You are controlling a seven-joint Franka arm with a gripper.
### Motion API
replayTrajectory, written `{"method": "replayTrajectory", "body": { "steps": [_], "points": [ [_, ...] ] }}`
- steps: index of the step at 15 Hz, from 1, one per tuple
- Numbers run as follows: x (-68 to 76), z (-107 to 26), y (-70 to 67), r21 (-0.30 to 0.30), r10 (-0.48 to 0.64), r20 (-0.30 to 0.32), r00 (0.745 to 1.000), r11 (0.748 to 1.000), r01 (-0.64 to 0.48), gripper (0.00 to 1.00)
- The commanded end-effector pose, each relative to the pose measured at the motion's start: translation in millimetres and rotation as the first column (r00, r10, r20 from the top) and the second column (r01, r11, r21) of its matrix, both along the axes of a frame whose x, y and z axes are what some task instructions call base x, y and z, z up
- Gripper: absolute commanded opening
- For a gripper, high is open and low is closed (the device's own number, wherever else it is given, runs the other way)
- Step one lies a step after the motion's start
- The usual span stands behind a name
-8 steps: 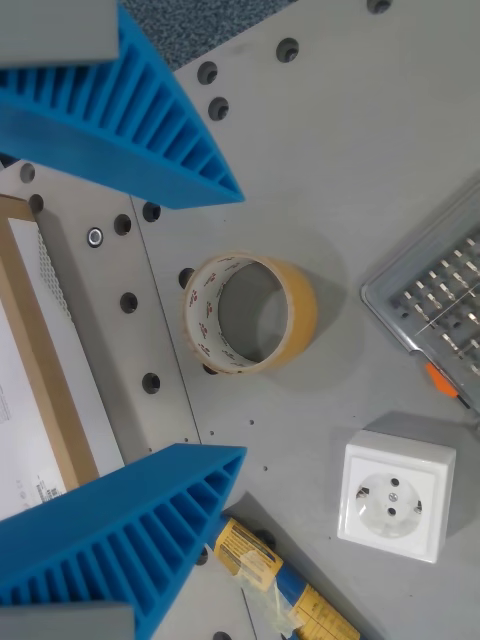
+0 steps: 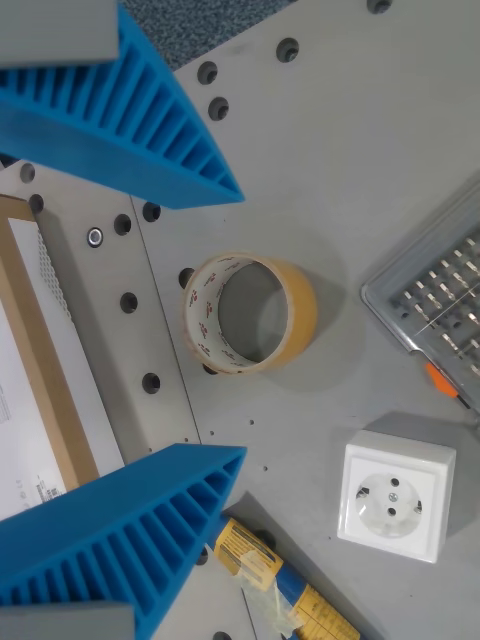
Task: Move above the white socket
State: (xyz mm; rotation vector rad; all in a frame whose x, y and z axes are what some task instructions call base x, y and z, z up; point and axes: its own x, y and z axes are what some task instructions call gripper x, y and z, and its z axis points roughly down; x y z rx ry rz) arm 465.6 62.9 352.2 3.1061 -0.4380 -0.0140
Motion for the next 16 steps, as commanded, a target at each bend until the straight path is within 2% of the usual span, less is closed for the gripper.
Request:
{"method": "replayTrajectory", "body": {
  "steps": [1,8,16],
  "points": [
    [-0.5,-1.5,-2.2,0.0,-0.01,0.005,1.0,1.0,0.01,1.0],
    [-2.1,-14.5,-11.3,0.0,-0.028,0.037,0.999,1.0,0.028,1.0],
    [-5.3,-44.8,-30.7,0.004,-0.043,0.066,0.997,0.999,0.043,1.0]
  ]
}}
